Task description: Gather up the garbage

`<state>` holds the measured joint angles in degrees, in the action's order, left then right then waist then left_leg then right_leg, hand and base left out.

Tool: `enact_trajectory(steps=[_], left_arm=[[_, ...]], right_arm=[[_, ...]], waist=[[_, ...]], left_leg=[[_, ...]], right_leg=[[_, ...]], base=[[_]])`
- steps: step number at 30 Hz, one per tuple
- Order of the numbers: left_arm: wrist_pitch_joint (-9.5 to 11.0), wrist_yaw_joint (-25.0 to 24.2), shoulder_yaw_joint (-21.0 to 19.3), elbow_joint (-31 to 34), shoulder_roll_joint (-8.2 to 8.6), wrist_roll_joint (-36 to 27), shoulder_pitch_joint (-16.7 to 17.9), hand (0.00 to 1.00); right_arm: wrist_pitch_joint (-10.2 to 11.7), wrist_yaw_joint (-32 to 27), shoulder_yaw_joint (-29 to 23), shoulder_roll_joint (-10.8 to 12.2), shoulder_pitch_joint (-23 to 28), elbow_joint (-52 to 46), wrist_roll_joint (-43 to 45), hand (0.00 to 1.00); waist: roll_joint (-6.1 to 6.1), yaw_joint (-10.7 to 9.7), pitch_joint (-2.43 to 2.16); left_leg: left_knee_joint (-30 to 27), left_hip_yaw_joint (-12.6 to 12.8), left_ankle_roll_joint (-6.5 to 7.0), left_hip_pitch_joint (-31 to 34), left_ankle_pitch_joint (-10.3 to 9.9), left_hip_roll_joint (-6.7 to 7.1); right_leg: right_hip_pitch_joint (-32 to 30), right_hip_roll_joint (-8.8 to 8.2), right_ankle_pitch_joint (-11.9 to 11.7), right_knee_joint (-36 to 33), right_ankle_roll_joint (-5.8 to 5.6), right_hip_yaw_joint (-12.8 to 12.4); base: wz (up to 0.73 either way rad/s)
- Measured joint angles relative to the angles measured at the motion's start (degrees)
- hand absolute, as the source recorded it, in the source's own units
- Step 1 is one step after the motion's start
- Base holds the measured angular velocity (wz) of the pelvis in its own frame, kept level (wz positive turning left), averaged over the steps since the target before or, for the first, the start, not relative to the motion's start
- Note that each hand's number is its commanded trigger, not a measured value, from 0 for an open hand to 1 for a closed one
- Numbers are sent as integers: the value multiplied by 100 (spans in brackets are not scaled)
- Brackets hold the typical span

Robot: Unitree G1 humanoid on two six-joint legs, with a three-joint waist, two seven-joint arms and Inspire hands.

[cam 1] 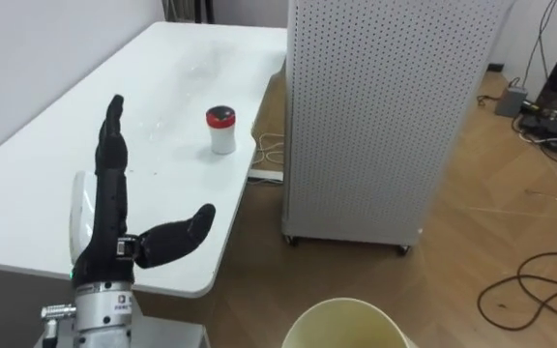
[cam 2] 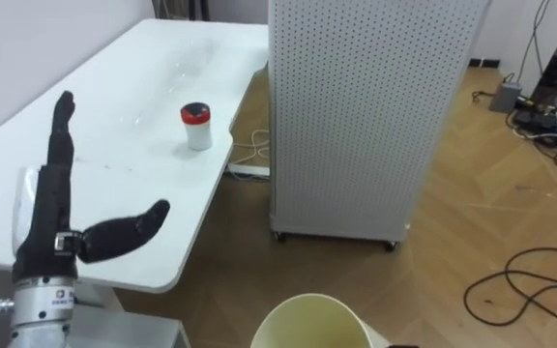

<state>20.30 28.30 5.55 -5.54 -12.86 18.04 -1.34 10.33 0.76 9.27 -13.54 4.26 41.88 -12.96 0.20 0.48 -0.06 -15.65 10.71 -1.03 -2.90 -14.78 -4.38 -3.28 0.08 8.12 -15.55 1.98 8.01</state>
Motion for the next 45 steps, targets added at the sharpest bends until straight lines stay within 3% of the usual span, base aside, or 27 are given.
enact_trajectory(steps=[5,11,15,20,24,25,26,27,28,29,30,31,32,36,39,40,41,42,44,45], left_arm=[[-12,-50,0,27,-5,-64,230,0],[-28,-145,-7,38,-28,-171,303,0],[-6,-130,-2,37,-54,-218,293,0],[27,-110,-8,17,-74,-228,261,0],[33,-110,-8,-1,-119,-223,257,0],[34,-103,-2,-7,-115,-215,253,0],[34,-98,17,-9,-109,-216,254,0],[35,-98,26,-21,-98,-219,259,0],[34,-71,19,-36,-109,-224,266,0],[34,-28,18,-47,-132,-228,263,0],[35,-23,18,-50,-141,-248,263,0],[38,-25,37,-94,-126,-285,268,0],[39,-32,66,-123,-133,-286,271,0],[50,-73,67,-122,-134,-289,258,0],[40,-176,-12,-120,-137,-294,260,0],[36,-242,-24,-106,-141,-395,260,0],[31,-268,-26,-73,-148,-503,261,0],[25,-267,-28,-71,-145,-510,262,0],[2,-268,-17,-75,-136,-519,316,0],[0,-270,-16,-76,-125,-535,326,0]], right_arm=[[-49,116,-5,2,0,-42,167,100],[-162,185,-2,33,-1,-44,202,100],[-162,176,8,58,-17,-44,6,100],[-163,120,3,81,-64,-43,-21,100],[-163,114,40,83,-64,-42,-45,100],[-163,112,43,70,-67,-42,-46,100],[-162,117,42,35,-71,-42,-48,100],[-161,118,42,14,-73,-27,-48,100],[-161,117,44,1,-97,-22,-47,100],[-161,129,68,5,-103,-23,-47,100],[-163,139,81,5,-95,-22,-47,100],[-164,167,79,-13,-86,2,-46,100],[-162,173,75,-44,-100,14,-45,100],[-161,197,79,-71,-141,12,-32,100],[-161,339,92,-75,-145,-37,-18,100],[-161,384,106,-74,-142,-43,-25,100],[-161,419,123,-74,-144,-54,-36,100],[-161,430,126,-74,-147,-56,-35,100],[-160,425,136,-77,-142,-37,-48,100],[-160,422,137,-77,-142,-24,-46,100]], waist=[[78,-19,-8],[61,-20,3],[-4,-33,84],[19,-21,118],[66,63,131],[95,59,136],[160,70,174],[231,75,214],[282,95,220],[303,67,220],[286,48,210],[280,-53,193],[311,-57,161],[262,-5,127],[158,175,93],[182,172,80],[175,170,73],[170,171,70],[135,135,78],[120,132,82]], left_leg=[[122,0,0,-141,0,24],[182,4,7,-179,4,69],[58,-11,45,-156,-5,212],[-287,13,235,42,-242,377],[-562,23,316,239,-428,310],[-705,3,350,291,-508,281],[-836,-81,384,336,-586,257],[-874,-204,412,340,-617,251],[-897,-360,425,350,-652,261],[-902,-542,414,351,-679,298],[-902,-570,402,345,-695,315],[-894,-652,371,310,-736,324],[-846,-676,314,238,-767,268],[-963,-636,105,58,-886,80],[-1853,-501,45,213,-917,-131],[-2433,-478,-9,352,-885,-320],[-2988,-463,-184,513,-762,-517],[-3268,-468,-241,584,-667,-602],[-4084,-485,-277,787,-8,-807],[-4219,-526,-247,840,221,-817]], right_leg=[[52,-11,15,-6,-24,-7],[28,-77,47,-54,-41,-2],[-149,-239,276,-476,-94,-28],[-483,-495,527,-1137,-200,28],[-630,-536,489,-1350,-261,106],[-741,-563,465,-1511,-297,191],[-884,-603,438,-1653,-344,229],[-913,-578,442,-1603,-391,231],[-1054,-545,373,-1323,-410,242],[-1199,-549,75,-980,-376,238],[-1222,-588,-190,-876,-353,243],[-1228,-623,-459,-887,-262,328],[-1170,-601,-364,-933,-214,383],[-1132,-481,67,-1290,-80,601],[-1087,-373,467,-1622,68,596],[-950,-284,588,-1640,137,640],[-843,-163,729,-1721,212,651],[-786,-117,809,-1769,249,660],[-458,23,1017,-1762,387,729],[-357,37,1039,-1701,405,745]], base=[[-10],[-1],[3],[0],[-10],[-9],[-12],[-23],[-24],[-14],[18],[24],[17],[3],[-24],[-15],[-12],[-13],[-12],[0]])
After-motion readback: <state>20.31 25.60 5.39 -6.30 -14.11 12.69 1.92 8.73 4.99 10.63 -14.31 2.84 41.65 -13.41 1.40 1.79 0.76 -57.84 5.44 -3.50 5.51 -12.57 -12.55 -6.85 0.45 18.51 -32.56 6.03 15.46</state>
